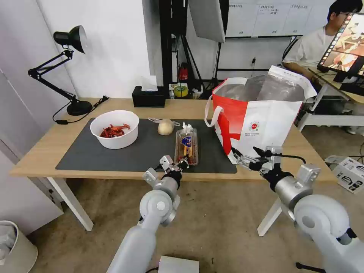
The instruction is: Pick up the trash from the table and place it into the takeout bag.
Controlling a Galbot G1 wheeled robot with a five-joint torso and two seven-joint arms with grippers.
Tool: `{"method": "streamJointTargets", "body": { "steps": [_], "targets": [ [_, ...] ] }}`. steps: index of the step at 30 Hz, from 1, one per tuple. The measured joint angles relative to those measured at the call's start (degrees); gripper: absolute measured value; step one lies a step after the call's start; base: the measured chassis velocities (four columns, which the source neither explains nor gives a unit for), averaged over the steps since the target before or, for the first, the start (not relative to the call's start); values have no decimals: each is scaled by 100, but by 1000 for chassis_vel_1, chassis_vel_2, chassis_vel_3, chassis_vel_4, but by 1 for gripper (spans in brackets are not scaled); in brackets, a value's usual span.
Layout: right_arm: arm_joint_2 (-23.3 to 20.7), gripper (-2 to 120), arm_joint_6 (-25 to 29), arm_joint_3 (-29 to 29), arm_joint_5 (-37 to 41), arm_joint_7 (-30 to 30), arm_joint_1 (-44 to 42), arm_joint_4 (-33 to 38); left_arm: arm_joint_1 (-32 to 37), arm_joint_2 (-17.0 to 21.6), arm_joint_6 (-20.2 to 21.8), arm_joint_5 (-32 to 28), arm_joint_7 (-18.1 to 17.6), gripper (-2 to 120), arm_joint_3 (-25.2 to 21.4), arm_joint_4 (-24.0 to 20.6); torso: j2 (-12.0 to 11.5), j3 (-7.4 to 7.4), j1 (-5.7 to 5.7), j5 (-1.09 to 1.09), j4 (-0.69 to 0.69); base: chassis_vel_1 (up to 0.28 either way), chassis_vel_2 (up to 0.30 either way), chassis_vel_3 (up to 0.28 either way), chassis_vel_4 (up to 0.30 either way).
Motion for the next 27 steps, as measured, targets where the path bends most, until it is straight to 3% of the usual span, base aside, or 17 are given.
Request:
{"method": "streamJointTargets", "body": {
  "steps": [12,27],
  "targets": [
    [-372,100,-263,-1092,1136,414,1285,-634,-17,4,6,14,-7,0,10,-4,0,0,0,0,1,0,0,0,0],
    [162,100,-390,-1864,1809,712,2170,-1372,-6,-10,6,59,-6,0,-9,31,0,0,0,-1,1,0,0,0,0]
  ]
}}
